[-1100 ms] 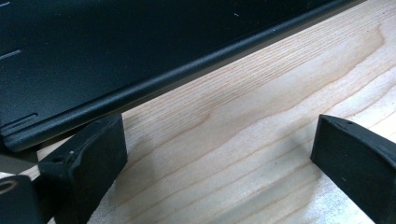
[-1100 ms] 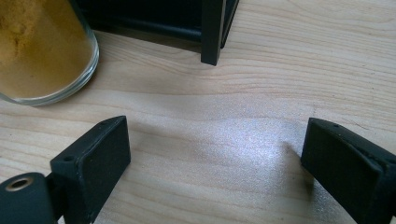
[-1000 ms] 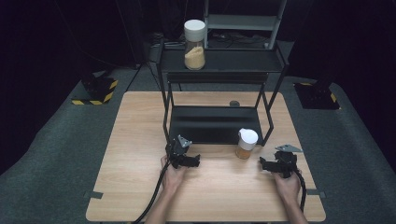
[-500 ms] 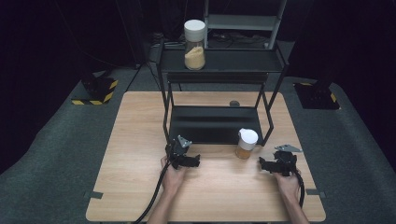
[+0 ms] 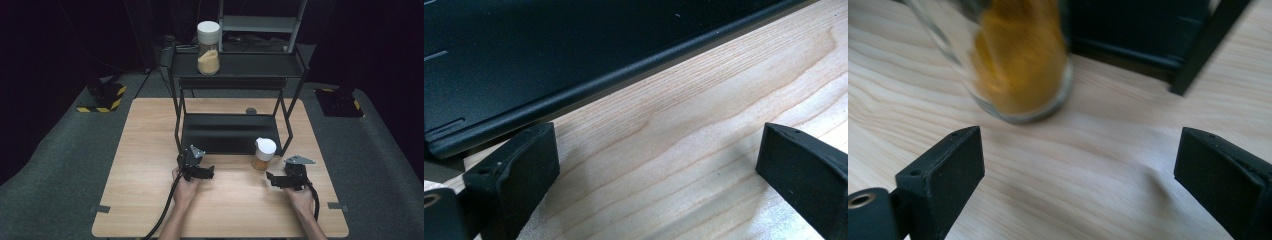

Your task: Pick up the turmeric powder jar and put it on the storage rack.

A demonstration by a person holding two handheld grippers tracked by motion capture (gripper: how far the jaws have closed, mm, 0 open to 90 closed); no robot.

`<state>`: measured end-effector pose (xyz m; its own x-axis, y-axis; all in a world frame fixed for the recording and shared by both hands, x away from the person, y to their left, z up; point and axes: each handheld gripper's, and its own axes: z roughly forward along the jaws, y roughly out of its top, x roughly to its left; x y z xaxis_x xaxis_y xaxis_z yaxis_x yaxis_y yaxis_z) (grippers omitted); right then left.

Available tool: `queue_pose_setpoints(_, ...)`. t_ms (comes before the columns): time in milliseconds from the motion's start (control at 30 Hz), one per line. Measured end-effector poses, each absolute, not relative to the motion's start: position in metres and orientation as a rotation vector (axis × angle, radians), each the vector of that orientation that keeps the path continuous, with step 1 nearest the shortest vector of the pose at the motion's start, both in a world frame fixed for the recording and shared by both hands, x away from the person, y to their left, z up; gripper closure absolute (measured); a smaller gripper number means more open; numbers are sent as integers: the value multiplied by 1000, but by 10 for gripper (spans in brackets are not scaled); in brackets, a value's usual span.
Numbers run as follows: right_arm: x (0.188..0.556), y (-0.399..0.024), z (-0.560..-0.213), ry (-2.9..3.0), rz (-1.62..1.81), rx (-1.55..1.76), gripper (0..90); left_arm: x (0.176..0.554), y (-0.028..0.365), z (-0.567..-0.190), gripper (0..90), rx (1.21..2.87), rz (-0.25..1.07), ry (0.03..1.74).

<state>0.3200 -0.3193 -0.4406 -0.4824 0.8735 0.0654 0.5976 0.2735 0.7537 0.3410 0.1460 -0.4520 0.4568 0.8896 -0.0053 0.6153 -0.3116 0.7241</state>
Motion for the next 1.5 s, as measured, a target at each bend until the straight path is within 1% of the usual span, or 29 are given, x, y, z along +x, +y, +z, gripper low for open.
queue_pose_setpoints(200, 330, -317, -435, 2209, 1133, 1312, 61, 341, 146, -452, 34, 2043, 529, 1251)
queue_pose_setpoints(367, 336, -311, -433, 2203, 1173, 1293, 85, 341, 146, -452, 34, 2043, 529, 1251)
queue_pose_setpoints(533, 336, -303, -433, 2168, 1194, 1254, 146, 341, 146, -452, 34, 2042, 529, 1251)
queue_pose_setpoints(833, 346, -293, -432, 2170, 1208, 1234, 172, 341, 146, -452, 35, 2043, 529, 1251)
queue_pose_setpoints(1167, 349, -292, -435, 2160, 1226, 1224, 262, 341, 146, -452, 34, 2043, 528, 1251)
queue_pose_setpoints(1500, 346, -290, -436, 2150, 1213, 1191, 282, 341, 146, -452, 35, 2043, 529, 1250)
